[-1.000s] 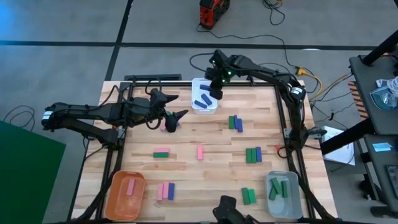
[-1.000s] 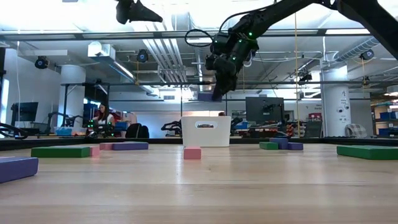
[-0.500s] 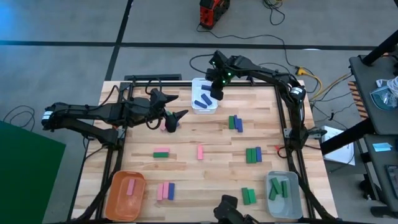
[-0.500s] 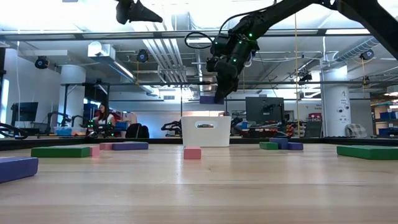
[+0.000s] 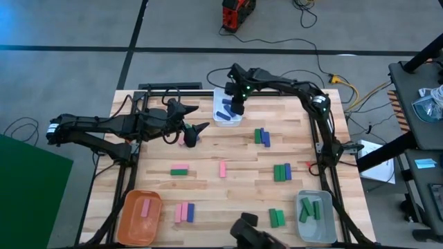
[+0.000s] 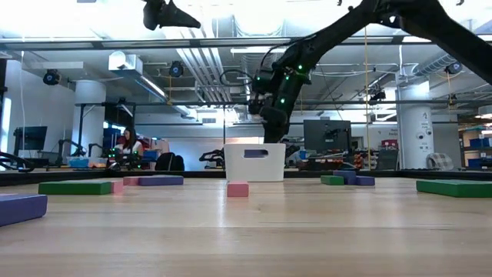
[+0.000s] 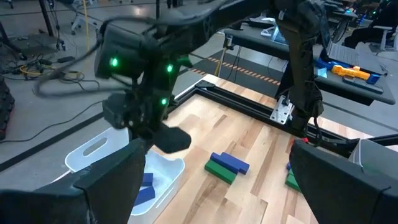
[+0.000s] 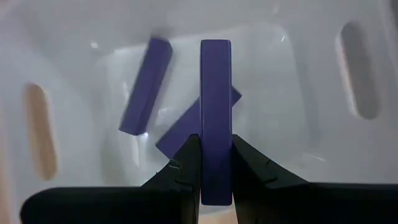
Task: Sort blocks
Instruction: Put the blue block into the white bin, then put the pink block into the orange bin
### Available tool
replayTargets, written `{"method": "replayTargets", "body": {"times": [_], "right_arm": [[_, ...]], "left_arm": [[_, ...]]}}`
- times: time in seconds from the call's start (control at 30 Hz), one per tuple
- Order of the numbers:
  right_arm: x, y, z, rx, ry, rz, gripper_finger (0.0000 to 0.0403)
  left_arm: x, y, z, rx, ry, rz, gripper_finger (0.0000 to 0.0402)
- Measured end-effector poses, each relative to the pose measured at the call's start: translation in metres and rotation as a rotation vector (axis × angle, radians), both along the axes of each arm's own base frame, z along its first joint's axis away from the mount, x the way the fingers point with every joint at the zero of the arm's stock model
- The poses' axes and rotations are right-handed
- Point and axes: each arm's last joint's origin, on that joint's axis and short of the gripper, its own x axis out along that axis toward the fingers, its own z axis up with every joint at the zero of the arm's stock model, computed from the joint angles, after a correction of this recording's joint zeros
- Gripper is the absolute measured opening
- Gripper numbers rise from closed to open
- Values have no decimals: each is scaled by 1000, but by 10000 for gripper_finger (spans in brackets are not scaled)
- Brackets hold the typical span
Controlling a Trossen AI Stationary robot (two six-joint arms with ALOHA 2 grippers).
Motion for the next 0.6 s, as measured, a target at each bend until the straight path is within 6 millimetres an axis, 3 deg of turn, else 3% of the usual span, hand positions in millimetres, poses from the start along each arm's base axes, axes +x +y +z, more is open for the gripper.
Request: {"method": "replayTargets", "body": {"times": [0.33,0.47,0.6], "right_arm": [[5,-3,2,-9,-30,-28,144],[6,-4,23,-13,-65,-65,153],[0,1,59,-25,-107,-89,141]], "left_arm": [[0,0,0,-99,-53,27,370],[0,0,0,-158,-85,44,370],[0,0,0,-163,-90,52,370]]}}
